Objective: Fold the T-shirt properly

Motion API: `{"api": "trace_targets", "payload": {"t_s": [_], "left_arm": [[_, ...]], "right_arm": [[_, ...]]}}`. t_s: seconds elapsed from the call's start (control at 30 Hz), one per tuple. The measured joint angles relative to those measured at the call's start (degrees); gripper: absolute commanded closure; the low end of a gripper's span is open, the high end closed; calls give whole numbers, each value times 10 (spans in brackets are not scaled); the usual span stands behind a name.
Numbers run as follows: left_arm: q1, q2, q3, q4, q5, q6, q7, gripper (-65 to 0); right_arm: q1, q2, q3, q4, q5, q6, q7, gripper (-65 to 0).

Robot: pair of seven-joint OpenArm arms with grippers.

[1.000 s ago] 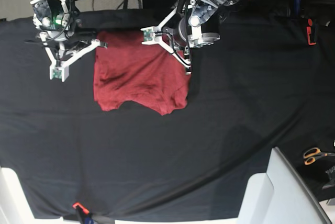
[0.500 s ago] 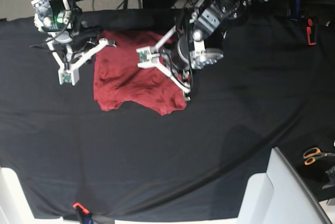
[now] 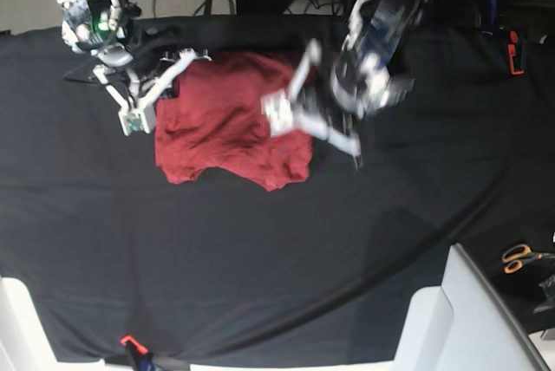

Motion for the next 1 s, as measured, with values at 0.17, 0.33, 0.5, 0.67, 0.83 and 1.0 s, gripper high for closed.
{"api": "trace_targets", "payload": {"t_s": [0.17,0.33,0.5,0.67,0.83,1.0], "left_arm": [[124,-25,-101,16,-70,1,-111,0],[261,-46,-186,17,-142,46,-229,0],[354,-58,-196,4,-151,105,-269,0],[407,-57,-188,-57,-151,148,-274,0],[377,-50,-167,-214,-153,155,-307,0],[273,-25,-93,-513,-158,150,-466,0]], "right_arm": [[-57,57,70,13,-7,7,49,0],[-142,129,57,21,0,8,126,0],[-228,162,57,21,0,5,124,0],[-290,158,39,12,0,7,127,0],[-238,158,-55,-146,1,8,122,0],[-61,108,-191,-487,0,8,180,-3]]}}
